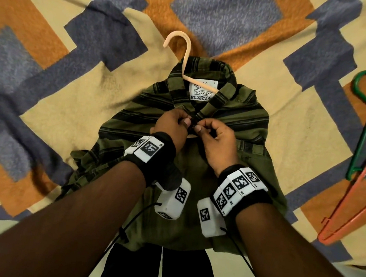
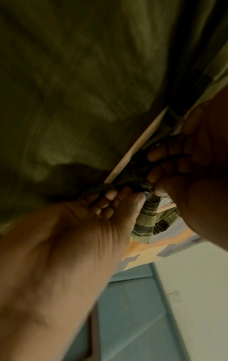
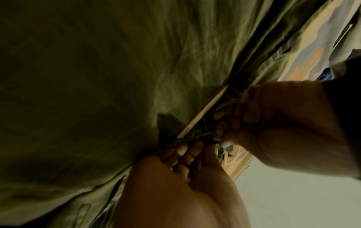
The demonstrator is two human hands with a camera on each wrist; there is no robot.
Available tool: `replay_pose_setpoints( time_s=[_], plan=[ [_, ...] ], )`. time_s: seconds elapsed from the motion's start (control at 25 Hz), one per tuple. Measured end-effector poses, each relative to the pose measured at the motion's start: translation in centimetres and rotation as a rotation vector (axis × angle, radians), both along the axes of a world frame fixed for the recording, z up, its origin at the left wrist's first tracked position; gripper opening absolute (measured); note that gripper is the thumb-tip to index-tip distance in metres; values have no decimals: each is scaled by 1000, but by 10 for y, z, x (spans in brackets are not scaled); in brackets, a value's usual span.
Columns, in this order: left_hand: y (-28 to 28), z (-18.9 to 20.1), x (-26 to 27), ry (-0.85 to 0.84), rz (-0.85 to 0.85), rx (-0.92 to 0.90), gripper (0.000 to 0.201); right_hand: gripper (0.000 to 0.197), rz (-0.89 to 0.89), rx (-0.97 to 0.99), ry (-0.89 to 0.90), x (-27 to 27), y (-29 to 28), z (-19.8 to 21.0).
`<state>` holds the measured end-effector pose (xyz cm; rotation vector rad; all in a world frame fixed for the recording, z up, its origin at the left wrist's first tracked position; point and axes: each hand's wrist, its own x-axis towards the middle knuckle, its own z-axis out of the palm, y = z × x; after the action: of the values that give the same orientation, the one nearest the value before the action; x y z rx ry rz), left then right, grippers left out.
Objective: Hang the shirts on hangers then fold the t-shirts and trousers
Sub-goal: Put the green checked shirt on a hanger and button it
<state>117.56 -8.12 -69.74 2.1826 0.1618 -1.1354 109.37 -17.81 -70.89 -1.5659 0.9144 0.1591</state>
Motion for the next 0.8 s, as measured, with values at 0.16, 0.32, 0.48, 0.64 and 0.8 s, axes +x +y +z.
replay_pose_setpoints(
  time_s=[0.16, 0.32, 0.48, 0.64, 0.8],
  plan=[
    [15, 15, -2, -164, -288, 97, 16, 15, 89, -166, -21, -4, -5, -1],
    [48, 18, -11, -158, -570, 138, 20, 26, 447, -554, -70, -28, -22, 5],
    [52, 19, -22, -184, -541, 129, 28, 19, 626, -902, 60, -47, -42, 9],
    [47, 18, -23, -173, -438, 116, 24, 17, 666, -920, 37, -46, -41, 26],
    [43, 12, -20, -200, -490, 98, 18, 13, 499, -538, 200, -43, -29, 56]
  ],
)
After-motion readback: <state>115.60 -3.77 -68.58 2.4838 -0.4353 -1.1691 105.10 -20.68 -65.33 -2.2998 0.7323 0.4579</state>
